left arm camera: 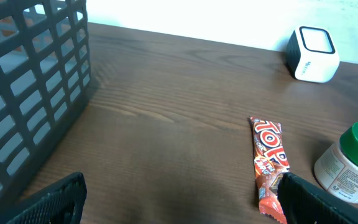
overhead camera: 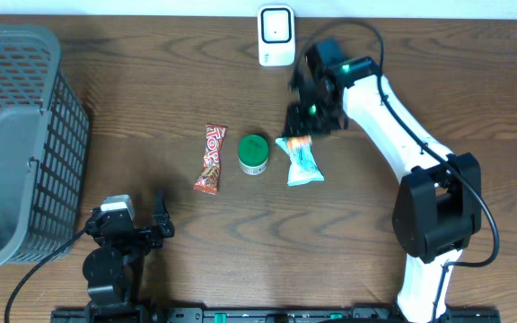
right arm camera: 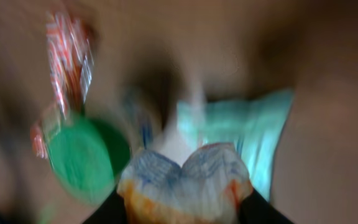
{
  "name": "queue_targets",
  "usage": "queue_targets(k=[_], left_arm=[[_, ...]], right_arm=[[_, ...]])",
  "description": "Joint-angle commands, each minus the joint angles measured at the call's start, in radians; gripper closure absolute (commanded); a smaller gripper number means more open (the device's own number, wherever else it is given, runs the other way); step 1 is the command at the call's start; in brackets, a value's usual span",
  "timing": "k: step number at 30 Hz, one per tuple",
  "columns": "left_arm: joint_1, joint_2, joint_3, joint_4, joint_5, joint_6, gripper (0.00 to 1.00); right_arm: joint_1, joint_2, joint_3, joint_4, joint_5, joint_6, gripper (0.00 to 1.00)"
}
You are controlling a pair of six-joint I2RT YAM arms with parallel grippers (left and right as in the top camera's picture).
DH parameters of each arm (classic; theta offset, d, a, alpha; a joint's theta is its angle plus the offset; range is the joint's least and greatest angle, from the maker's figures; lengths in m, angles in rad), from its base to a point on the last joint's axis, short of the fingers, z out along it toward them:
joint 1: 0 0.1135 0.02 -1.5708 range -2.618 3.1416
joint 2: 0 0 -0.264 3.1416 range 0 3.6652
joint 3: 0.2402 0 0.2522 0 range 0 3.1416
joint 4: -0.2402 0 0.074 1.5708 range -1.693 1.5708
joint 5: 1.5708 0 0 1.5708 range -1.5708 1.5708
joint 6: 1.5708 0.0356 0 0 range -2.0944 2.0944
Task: Scan the item barcode
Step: 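Raise the orange pack toward the white scanner, then carry the orange pack off the table to the right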
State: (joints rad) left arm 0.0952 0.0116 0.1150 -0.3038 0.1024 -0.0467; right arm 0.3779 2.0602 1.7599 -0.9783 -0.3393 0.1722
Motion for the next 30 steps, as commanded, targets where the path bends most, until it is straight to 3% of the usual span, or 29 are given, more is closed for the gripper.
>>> queue_targets(k=[1,12,22,26,30], left_arm=[[-0.003,-0.008,-0.013,-0.029,0.002,0.017,0.02],[-0.003,-0.008,-0.013,-0.029,0.002,0.017,0.02],[-0.003,-0.008,-0.013,-0.029,0.002,0.016,0.02],[-0.003,-0.008,-0.013,-0.029,0.002,0.016,0.02],[-0.003,-0.008,-0.013,-0.029,0.002,0.016,0.02]], right_arm=[[0.009,-0.001,0.042,0.175,0.168,-0.01,0.71],[0.01,0.051,0.021,0.867,0.324,-0.043,0.68],[0.01,0.287,0.022,1.402,0.368,-0.047,0.65],[0.008,0.391,0.023,1.596,0.403,-0.046,0.59],[0.004,0.466,0.056,1.66,0.428,-0.015,0.58]])
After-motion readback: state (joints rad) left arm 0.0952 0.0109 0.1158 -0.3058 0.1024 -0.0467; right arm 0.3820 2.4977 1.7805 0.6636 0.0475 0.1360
